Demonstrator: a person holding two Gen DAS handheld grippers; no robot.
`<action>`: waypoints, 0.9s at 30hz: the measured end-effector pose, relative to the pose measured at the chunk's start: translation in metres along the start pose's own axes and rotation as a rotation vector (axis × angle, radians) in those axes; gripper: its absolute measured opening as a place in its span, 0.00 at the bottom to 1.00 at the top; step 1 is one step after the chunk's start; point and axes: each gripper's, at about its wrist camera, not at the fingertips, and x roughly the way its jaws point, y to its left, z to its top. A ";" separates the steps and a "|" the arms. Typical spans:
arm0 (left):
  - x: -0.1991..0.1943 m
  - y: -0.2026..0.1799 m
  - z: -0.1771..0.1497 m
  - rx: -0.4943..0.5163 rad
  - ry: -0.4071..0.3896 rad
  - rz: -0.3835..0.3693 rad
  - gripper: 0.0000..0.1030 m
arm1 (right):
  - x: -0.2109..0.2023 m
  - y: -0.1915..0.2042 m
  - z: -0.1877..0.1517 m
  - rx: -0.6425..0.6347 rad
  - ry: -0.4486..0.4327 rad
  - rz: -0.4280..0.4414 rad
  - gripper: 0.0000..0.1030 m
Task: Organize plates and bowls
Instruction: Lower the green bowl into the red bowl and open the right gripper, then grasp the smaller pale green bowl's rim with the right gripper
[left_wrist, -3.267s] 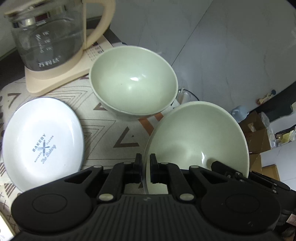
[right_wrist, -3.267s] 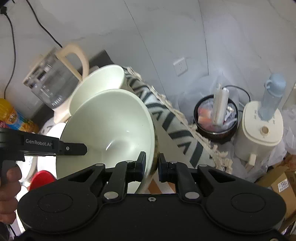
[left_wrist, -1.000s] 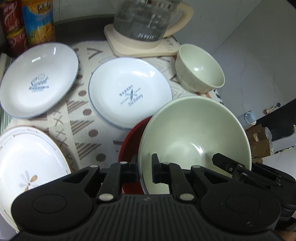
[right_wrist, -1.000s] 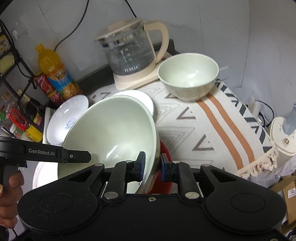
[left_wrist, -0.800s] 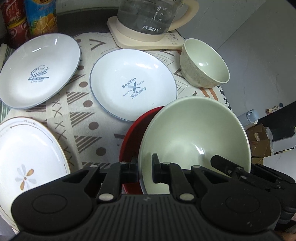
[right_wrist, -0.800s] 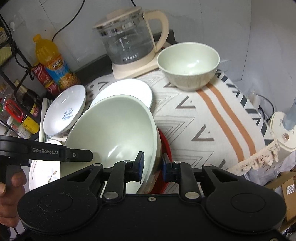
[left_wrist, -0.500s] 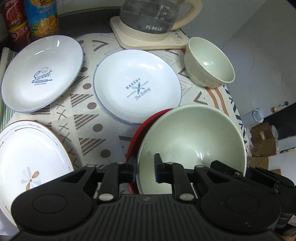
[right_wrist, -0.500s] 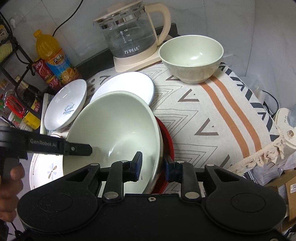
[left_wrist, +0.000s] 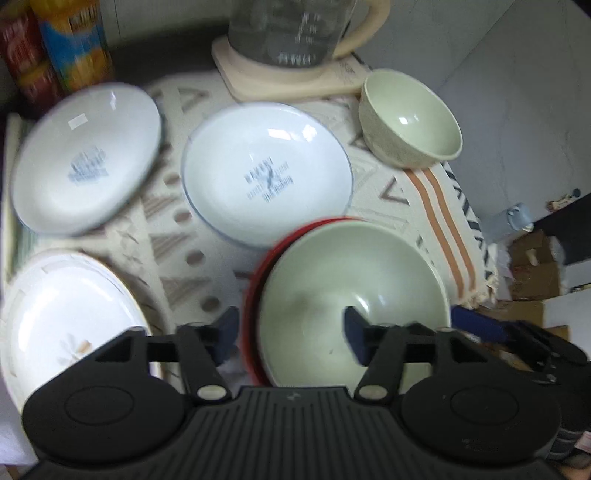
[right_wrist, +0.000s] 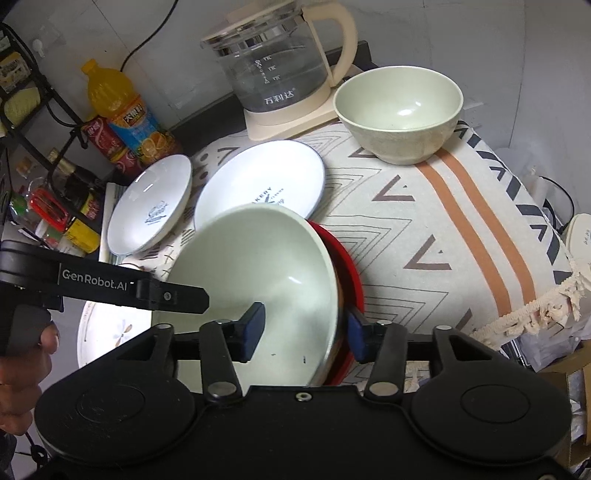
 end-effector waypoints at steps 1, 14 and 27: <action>-0.003 -0.001 0.001 0.005 -0.013 0.005 0.68 | -0.002 0.001 0.000 -0.004 -0.011 0.001 0.57; -0.004 -0.009 0.019 0.012 -0.025 0.002 0.80 | -0.024 -0.012 0.019 0.010 -0.087 -0.027 0.86; 0.013 -0.028 0.044 0.006 -0.019 0.002 0.81 | -0.024 -0.044 0.032 0.064 -0.090 -0.069 0.92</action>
